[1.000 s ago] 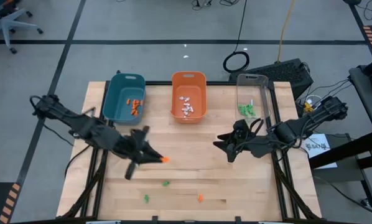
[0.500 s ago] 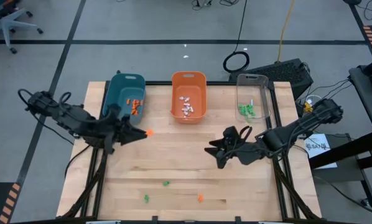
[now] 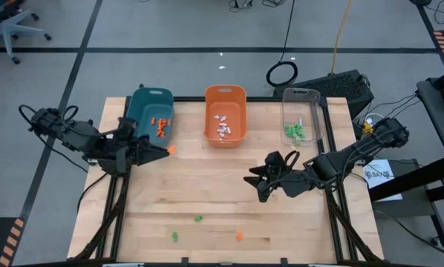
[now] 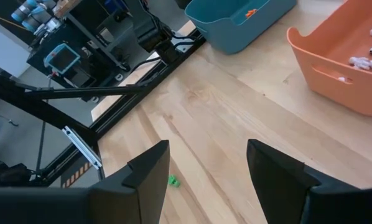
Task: Sort Halloween decoration
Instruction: Put the orange skeleton toy into the blue bin, then put the green skeleton toy into the transparent bin
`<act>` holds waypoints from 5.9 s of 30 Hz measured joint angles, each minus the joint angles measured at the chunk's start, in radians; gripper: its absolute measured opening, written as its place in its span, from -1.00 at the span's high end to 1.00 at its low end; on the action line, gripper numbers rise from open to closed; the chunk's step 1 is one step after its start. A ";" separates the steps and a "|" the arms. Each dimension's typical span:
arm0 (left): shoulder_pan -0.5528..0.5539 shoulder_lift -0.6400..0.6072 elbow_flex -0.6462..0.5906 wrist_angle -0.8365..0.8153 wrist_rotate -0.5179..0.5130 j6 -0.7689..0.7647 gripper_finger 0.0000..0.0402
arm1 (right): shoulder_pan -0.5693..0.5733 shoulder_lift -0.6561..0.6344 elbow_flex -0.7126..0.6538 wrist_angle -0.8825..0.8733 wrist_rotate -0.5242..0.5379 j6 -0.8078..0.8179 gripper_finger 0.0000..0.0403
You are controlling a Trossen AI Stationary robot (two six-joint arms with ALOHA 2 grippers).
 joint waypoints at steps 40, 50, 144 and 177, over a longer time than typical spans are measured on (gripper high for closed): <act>0.019 -0.005 0.000 -0.087 -0.104 0.704 0.86 | 0.022 0.000 0.000 0.197 -0.083 -0.033 0.01; 0.192 -0.007 0.000 -0.315 -0.139 0.487 0.86 | 0.042 0.000 0.000 0.209 -0.083 -0.029 0.01; 0.547 -0.084 -0.169 -0.598 0.336 0.303 0.22 | -0.246 0.162 0.230 -0.354 -0.393 -0.657 0.01; 0.547 -0.025 -0.170 -0.600 0.275 0.348 0.22 | -0.220 0.667 0.229 0.521 -0.768 -0.868 -0.26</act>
